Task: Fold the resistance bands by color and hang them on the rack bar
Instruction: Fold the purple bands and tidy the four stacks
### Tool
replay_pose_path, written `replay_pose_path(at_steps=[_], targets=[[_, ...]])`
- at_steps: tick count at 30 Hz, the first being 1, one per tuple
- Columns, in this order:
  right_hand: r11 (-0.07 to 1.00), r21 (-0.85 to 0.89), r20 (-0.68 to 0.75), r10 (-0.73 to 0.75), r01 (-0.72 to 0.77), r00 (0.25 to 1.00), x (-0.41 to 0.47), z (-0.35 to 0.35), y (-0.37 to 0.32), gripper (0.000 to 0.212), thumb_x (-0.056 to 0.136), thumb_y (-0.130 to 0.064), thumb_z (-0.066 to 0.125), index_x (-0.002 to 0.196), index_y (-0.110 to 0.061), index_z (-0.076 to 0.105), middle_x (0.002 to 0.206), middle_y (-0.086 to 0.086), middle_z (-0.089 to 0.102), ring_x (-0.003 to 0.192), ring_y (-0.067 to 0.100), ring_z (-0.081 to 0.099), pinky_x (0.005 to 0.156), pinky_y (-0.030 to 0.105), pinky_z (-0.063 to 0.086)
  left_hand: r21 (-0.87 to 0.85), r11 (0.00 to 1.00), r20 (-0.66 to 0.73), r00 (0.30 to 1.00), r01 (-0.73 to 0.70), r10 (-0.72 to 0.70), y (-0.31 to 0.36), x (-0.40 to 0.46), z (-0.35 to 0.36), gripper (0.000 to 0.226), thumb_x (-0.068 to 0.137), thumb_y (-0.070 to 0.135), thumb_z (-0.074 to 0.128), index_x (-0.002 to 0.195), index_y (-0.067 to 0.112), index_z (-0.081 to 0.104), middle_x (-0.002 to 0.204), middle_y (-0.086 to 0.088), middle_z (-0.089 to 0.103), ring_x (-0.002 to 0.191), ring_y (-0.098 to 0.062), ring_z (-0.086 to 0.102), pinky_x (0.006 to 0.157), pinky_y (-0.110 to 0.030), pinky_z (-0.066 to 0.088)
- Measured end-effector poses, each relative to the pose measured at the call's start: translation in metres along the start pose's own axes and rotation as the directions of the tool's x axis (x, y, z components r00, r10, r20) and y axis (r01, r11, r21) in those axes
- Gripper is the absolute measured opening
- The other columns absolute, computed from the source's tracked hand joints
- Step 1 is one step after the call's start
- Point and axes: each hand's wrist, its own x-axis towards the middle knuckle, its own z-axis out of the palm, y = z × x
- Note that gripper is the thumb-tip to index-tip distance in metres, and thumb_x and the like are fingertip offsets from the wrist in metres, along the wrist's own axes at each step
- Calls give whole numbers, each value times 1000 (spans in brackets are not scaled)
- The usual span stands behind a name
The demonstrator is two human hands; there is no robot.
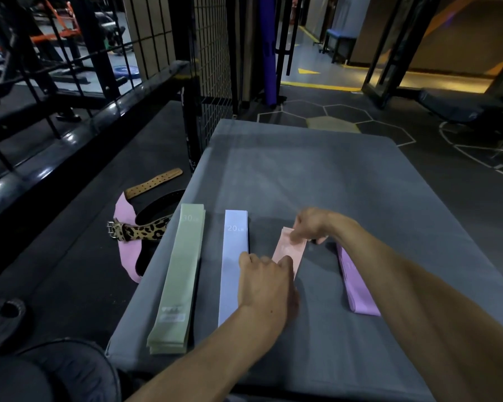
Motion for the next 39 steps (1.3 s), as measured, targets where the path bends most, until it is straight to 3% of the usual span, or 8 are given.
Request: replay_pose_path(at_steps=[5, 9, 15, 21, 27, 31, 35, 39], targets=[[999, 35, 12, -14, 14, 1000, -4, -6, -7, 13, 85, -18, 65, 93, -8, 69, 91, 6, 64, 81, 23, 64, 74, 33, 59, -20, 999, -30, 998, -48, 47, 8, -4, -3, 18, 99, 37, 42, 100, 19, 42, 72, -8, 45, 65, -23, 35, 74, -40, 21], [994, -98, -3, -54, 53, 999, -9, -14, -16, 25, 87, -19, 67, 108, -7, 71, 107, 10, 69, 92, 28, 68, 81, 41, 61, -13, 994, -72, 992, -105, 104, 21, -6, -9, 24, 104, 39, 36, 109, 19, 48, 85, -9, 56, 72, -23, 39, 75, -40, 21], [964, -256, -96, -103, 76, 990, -14, 3, -18, 29, 90, -24, 65, 114, -8, 68, 118, 13, 69, 102, 31, 64, 73, 29, 44, 36, 988, -37, 988, -151, 152, 26, -5, -7, 33, 105, 44, 38, 113, 16, 54, 102, -10, 67, 82, -27, 55, 77, -40, 22], [965, -245, -301, -171, 98, 938, -24, 16, -13, 24, 83, -16, 64, 104, -18, 54, 119, 8, 59, 104, 31, 59, 76, 33, 46, 28, 978, 45, 977, -208, 207, 11, 1, -6, 26, 92, 22, 54, 119, 21, 52, 107, -8, 66, 92, -29, 60, 78, -39, 24], [923, -384, -309, -173, 44, 935, -37, 23, -18, 31, 87, -16, 58, 118, -14, 59, 122, 12, 61, 109, 36, 62, 80, 34, 47, -120, 958, -56, 966, -259, 254, -7, -1, -11, 23, 100, 32, 48, 117, 19, 55, 110, -8, 67, 95, -33, 62, 75, -37, 24], [929, -369, -234, -120, 26, 965, -48, 12, -27, 22, 84, -26, 64, 101, -13, 59, 107, 11, 65, 91, 33, 64, 71, 29, 42, -216, 962, -47, 986, -168, 161, -46, 7, -23, 20, 98, 30, 49, 112, 20, 58, 115, -6, 65, 106, -34, 61, 75, -37, 32], [948, -318, -96, -17, -14, 995, -50, -11, -44, 27, 87, -28, 68, 67, -14, 57, 42, -4, 60, 38, 11, 60, 56, 23, 47, -175, 979, 103, 987, -106, 126, -83, 17, -14, 17, 95, 14, 51, 108, 14, 62, 112, -8, 58, 107, -34, 58, 78, -40, 44], [941, -326, -256, -181, 92, 949, -19, -13, -75, 15, 85, -22, 60, 76, -10, 60, 76, 6, 69, 74, 26, 69, 67, 27, 47, -181, 979, 232, 964, -90, 131, -96, 20, -8, 37, 94, 4, 50, 127, 14, 63, 122, -6, 53, 116, -32, 54, 91, -44, 50]])
